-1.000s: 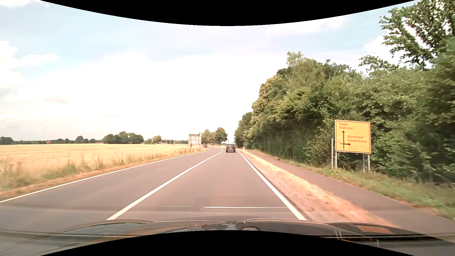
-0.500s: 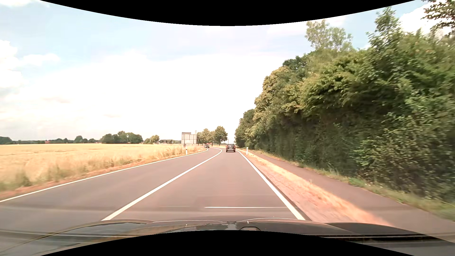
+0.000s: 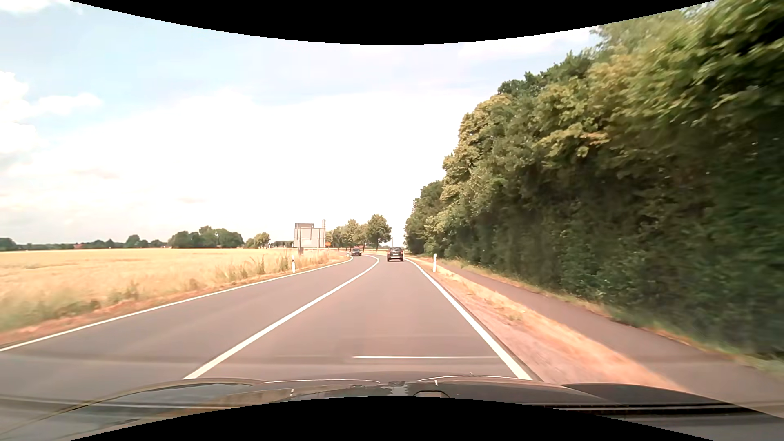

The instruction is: Follow the waypoints while adhering to traffic rules and regulations

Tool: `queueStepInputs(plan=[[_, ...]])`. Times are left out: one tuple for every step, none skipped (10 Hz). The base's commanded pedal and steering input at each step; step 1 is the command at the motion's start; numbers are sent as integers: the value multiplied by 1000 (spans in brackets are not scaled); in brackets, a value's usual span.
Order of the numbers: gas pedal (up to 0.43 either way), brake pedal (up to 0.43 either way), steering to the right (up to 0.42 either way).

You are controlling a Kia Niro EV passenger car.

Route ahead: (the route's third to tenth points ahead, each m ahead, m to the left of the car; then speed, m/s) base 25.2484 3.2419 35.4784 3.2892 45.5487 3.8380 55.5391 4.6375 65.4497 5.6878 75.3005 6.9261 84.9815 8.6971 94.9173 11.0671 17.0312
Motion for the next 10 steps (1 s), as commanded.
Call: queueStepInputs(plan=[[228, 0, 0], [220, 0, 0], [220, 0, 1], [220, 0, 1], [220, 0, 1], [220, 0, 0], [220, 0, 0], [220, 0, 0], [220, 0, 0], [220, 0, 0]])
